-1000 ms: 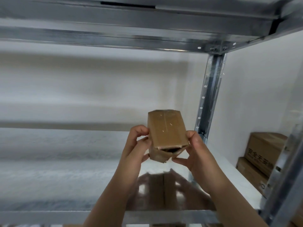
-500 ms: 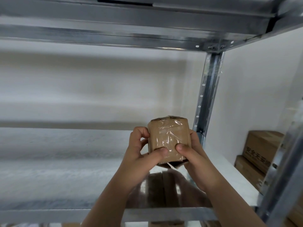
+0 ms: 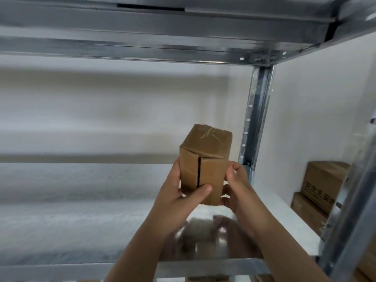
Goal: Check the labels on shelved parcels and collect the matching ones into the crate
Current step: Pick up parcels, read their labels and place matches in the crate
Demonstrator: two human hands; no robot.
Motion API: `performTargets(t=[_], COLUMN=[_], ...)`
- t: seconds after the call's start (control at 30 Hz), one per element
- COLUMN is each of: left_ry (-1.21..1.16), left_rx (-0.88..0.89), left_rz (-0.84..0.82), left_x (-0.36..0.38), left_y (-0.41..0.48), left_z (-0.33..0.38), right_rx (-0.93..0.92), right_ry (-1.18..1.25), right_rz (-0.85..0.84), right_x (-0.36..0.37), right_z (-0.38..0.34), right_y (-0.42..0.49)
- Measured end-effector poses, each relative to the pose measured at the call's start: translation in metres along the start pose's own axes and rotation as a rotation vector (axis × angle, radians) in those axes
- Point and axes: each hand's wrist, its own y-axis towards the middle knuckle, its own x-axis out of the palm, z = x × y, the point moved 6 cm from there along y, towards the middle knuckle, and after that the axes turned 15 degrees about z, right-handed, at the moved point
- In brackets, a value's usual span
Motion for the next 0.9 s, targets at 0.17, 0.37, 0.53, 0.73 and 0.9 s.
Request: performTargets(t=[0.17, 0.37, 0.53, 0.73, 0.9], left_ry=[-0.126, -0.257, -0.182, -0.061, 0.066], left_rx=[-0.042, -0.097, -0.059, 0.064, 0.112], left_rz=[0.085, 0.081, 0.015, 0.189, 0.352], left_x=[-0.004, -0.007, 0.003, 0.002, -0.038], left_y=[0.005, 0.012, 0.005, -0.015, -0.050], left_z=[-0.003, -0.003, 0.008, 0.037, 0.047], right_rx=[-0.008, -0.069, -0.201, -0.232, -0.164], right_ry=[-0.066, 0.067, 0.117, 0.185, 0.342], right_rz=[0.024, 0.094, 0.040, -0.111, -0.238], right_x=[0.001, -0.007, 0.001, 0.011, 0.049], right_z=[-0.006, -0.009, -0.022, -0.037, -0.036], right_y=[-0.002, -0.005, -0.015, -0.026, -0.043])
